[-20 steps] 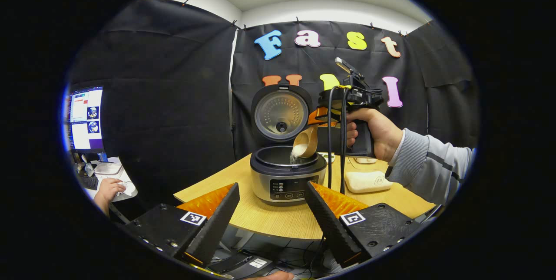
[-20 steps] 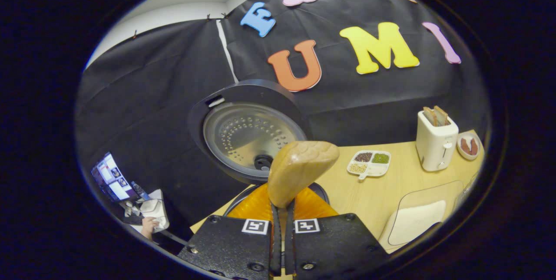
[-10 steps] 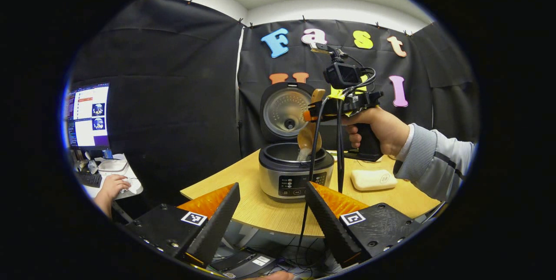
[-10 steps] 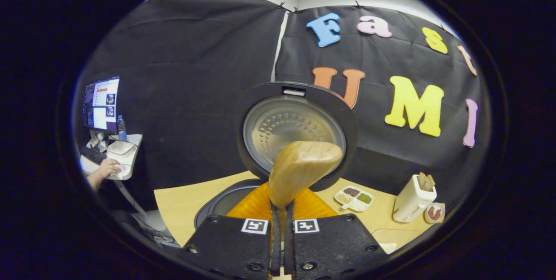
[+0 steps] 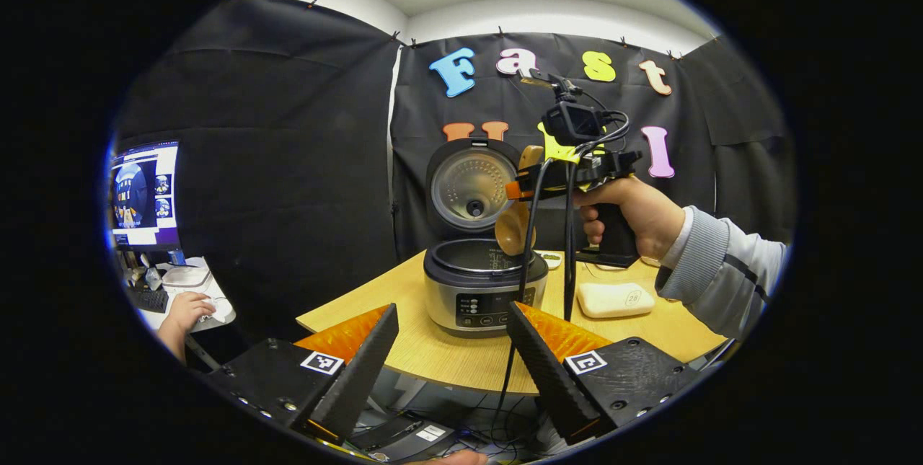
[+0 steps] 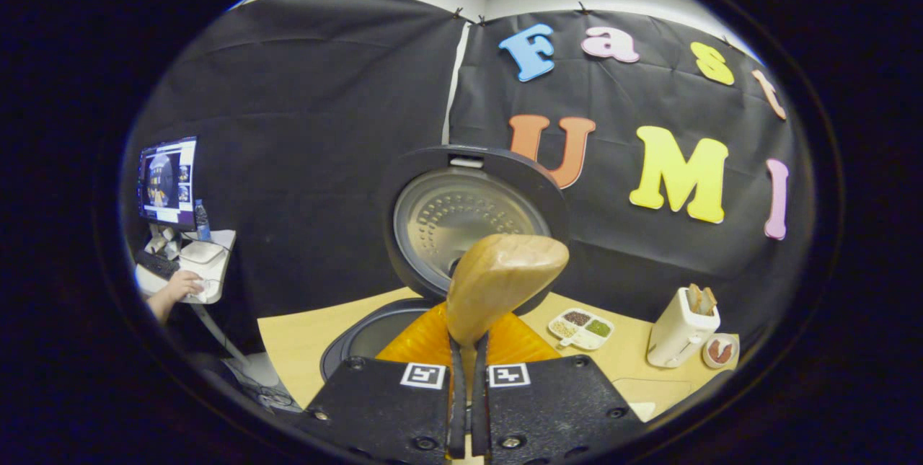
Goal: Close the left gripper, press the button to open the rice cooker; take a wooden spoon from the chopstick holder with the right hand, scoop a spoonful of rice and pour it into the rice cooker, then put the wooden spoon back into the chopstick holder.
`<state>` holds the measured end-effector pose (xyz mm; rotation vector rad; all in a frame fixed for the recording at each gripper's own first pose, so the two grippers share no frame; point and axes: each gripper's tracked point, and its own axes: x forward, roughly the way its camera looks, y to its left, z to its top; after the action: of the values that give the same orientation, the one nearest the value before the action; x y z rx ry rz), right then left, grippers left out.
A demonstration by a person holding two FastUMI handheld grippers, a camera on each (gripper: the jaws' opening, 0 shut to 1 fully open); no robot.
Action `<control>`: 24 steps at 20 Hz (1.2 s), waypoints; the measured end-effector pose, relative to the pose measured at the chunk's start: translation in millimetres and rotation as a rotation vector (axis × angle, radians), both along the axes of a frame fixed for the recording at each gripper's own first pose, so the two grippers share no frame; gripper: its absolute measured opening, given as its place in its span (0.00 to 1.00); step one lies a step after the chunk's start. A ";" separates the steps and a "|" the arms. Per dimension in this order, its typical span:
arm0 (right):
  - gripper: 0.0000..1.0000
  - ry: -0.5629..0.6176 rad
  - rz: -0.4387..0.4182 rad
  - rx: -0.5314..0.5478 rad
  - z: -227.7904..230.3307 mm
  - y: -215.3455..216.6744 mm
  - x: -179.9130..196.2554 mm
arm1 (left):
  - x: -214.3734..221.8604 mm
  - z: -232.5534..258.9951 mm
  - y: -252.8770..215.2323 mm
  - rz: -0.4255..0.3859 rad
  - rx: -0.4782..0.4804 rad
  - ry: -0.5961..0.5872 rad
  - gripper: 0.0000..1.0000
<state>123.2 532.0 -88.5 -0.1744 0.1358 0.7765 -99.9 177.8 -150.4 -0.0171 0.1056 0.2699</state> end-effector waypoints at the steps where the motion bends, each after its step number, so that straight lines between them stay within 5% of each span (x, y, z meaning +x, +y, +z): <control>1: 0.08 0.007 -0.004 0.012 4.9 -9.9 1.0 | 1.6 2.1 -3.1 -0.003 0.002 -0.001 0.96; 12: 0.05 0.010 -0.139 0.127 48.8 -169.0 20.3 | 37.7 13.1 -49.0 -0.055 -0.002 -0.020 0.96; 24: 0.09 0.017 -0.350 0.178 37.7 -343.2 61.3 | 90.9 23.1 -116.3 -0.168 0.025 -0.048 0.96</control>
<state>184.5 188.8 -50.8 0.0259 0.1087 0.4384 -9.0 61.5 -127.3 0.0103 0.0549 0.1031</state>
